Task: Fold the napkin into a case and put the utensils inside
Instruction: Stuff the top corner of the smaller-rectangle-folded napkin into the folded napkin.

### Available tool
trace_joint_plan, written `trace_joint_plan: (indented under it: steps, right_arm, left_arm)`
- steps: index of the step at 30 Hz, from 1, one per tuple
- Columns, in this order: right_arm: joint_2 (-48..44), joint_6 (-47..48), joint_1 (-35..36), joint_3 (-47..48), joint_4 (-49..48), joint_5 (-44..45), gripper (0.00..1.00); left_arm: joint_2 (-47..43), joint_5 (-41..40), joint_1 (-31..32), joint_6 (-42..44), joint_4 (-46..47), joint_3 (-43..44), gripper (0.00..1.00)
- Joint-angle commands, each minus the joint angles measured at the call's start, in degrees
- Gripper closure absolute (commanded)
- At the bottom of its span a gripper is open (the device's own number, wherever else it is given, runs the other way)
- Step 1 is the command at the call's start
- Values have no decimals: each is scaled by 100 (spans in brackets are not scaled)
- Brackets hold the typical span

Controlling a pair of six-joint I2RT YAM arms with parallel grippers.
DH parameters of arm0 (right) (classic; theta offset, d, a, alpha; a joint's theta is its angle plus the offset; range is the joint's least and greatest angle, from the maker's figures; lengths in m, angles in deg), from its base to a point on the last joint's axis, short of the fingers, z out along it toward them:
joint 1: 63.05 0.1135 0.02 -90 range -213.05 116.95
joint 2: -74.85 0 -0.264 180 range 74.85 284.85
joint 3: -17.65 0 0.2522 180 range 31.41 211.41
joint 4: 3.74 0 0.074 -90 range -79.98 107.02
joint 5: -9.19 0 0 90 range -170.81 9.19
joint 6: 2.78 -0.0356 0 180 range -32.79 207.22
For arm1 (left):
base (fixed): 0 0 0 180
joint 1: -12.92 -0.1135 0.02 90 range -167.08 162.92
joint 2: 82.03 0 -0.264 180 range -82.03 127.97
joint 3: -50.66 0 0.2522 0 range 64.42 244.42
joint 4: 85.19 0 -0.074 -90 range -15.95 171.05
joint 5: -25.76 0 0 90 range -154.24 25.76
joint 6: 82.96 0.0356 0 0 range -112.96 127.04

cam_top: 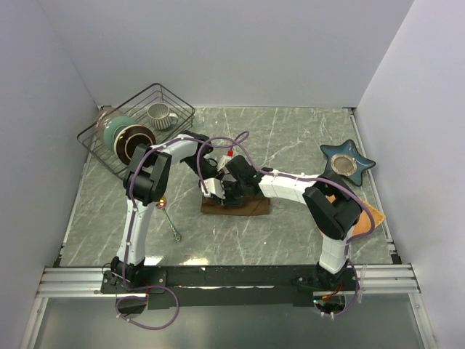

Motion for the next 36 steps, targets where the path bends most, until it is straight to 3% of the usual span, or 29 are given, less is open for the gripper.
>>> trace_joint_plan:
  steps: [1,4,7,10,16,19,25,36]
  right_arm:
    - [228,181,29,332,396,78,66]
    - [281,163,37,412,519,61,86]
    - [290,172,38,439,607,34,99]
    - [255,137,55,447,599,60,100]
    - [79,145,55,377,599,61,100]
    - [70,154,46,342,581,52,100]
    - [254,128,46,491,616,96,100]
    - [193,-30,46,526,449,34,100]
  left_arm:
    - [291,-609,30,372,425,-35,87]
    - [247,-583,12,372,468,-87,87]
    - [159,-539,-14,355,556,-167,85]
    - [36,-425,-93,355,627,-281,79]
    - [-421,268,-514,276,724,-431,58]
    - [-588,672,-716,135,697,-360,53]
    - [-948,1148,-1068,214,609,-491,44]
    - [-1581,1482,-1297,13,1355,-1440,38]
